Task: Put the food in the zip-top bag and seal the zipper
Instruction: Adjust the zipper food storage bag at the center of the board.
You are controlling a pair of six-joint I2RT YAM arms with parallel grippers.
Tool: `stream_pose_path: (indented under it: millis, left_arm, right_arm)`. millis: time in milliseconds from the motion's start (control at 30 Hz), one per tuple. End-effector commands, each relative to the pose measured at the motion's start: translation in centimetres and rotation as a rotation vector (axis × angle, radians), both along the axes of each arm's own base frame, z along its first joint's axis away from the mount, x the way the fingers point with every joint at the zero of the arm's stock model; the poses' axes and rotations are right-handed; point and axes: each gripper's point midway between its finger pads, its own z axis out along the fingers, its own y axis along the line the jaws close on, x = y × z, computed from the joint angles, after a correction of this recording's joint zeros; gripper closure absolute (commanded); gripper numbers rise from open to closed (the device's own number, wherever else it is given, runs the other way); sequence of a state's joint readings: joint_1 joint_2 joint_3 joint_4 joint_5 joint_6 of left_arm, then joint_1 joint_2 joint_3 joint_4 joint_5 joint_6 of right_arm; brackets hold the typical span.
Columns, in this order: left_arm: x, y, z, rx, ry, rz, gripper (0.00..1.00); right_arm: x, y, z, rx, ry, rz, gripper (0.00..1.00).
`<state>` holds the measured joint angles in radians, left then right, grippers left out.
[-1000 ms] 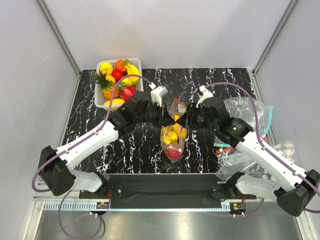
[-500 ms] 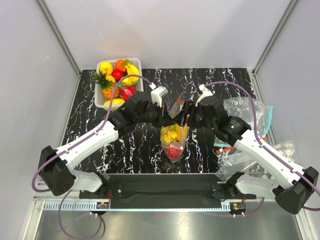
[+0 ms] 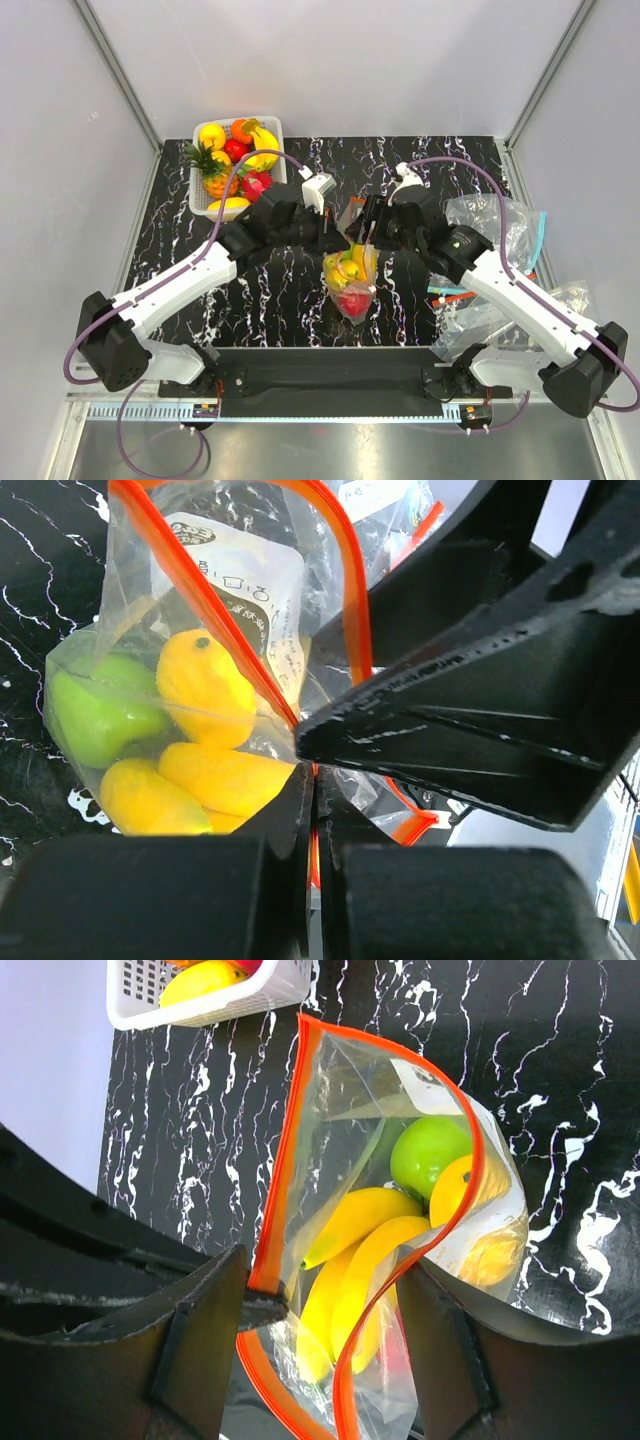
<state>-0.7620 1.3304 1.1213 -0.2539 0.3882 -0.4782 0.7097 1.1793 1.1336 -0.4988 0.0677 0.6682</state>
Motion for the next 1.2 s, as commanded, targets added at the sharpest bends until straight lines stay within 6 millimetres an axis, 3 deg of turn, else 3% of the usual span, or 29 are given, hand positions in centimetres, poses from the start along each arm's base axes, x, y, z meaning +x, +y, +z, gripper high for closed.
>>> stream_pose_path:
  millis: [0, 233, 367, 533, 700, 967, 1167]
  left_arm:
    - [0.1, -0.6, 3.1, -0.056, -0.066, -0.017, 1.00]
    - [0.3, -1.3, 3.6, -0.058, -0.069, -0.029, 0.98]
    - [0.6, -1.7, 3.7, -0.056, -0.072, -0.028, 0.94]
    - [0.6, -2.0, 3.7, -0.054, -0.064, -0.038, 0.66]
    - [0.3, -1.3, 4.4, -0.056, -0.084, -0.025, 0.52]
    - [-0.2, 0.2, 5.2, -0.041, -0.107, 0.012, 0.45]
    - [0.5, 0.3, 3.1, 0.008, -0.073, 0.045, 0.51]
  right_arm:
    - [1.4, 0.5, 2.5, 0.031, -0.053, -0.034, 0.33]
    - [1.6, 0.7, 2.0, -0.002, -0.035, -0.019, 0.46]
    - [1.5, 0.4, 1.9, -0.015, -0.037, -0.021, 0.61]
    - [1.4, 0.1, 2.2, -0.025, -0.046, -0.024, 0.84]
    - [1.4, 0.0, 1.9, -0.037, -0.044, -0.021, 0.97]
    - [1.2, -0.3, 1.7, -0.042, -0.045, -0.027, 1.00]
    - [0.7, -0.8, 1.8, -0.032, -0.046, -0.031, 1.00]
